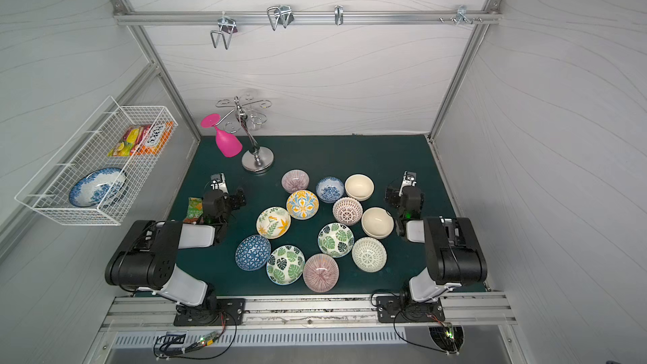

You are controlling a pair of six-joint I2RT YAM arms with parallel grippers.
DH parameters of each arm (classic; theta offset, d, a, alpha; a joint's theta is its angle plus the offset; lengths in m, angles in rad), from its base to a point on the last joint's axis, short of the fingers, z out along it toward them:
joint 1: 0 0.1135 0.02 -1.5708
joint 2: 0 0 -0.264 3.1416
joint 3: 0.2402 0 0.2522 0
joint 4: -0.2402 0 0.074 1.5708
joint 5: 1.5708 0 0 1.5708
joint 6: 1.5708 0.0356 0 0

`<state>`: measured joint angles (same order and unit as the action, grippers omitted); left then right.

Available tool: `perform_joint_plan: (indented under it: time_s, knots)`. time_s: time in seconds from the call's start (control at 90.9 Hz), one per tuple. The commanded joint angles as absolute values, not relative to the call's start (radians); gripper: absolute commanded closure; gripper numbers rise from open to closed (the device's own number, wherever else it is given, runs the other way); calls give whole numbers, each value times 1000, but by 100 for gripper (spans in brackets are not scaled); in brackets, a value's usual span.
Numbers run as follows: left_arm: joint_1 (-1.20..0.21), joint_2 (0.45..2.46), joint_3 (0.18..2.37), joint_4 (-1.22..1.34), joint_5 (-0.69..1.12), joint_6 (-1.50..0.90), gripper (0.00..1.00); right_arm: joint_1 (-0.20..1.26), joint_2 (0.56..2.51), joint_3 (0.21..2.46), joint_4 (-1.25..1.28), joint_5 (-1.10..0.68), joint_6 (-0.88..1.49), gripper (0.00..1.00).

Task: Stack the bowls
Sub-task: Move the bowl to the center of the board.

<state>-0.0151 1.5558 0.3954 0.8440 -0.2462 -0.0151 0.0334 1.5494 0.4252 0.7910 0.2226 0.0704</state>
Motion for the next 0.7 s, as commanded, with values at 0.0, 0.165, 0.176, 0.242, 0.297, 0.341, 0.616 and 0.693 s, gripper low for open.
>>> perform_joint_plan:
  time_s: [0.0,0.165,0.176,0.242,0.297,0.341,0.616,0.693]
  knots:
    - [-16,1557,399,890,-250,-18,0,26,1550,429,790,212,71,1]
    - [-15,1556,399,890,-250,-18,0,26,1550,430,789,210,71,1]
    - [-15,1555,399,890,-250,-18,0,26,1551,430,789,211,71,1]
    - [-15,1555,399,890,-251,-18,0,27,1550,430,789,210,71,1]
    - [-15,1555,399,890,-250,-19,0,26,1550,430,789,210,72,1]
    - [-15,1555,398,890,-251,-19,0,26,1551,430,789,211,71,1]
    - [-15,1557,399,890,-249,-20,0,27,1551,431,788,210,72,1]
    - [-14,1554,401,882,-245,-21,0,27,1550,431,787,210,70,1]
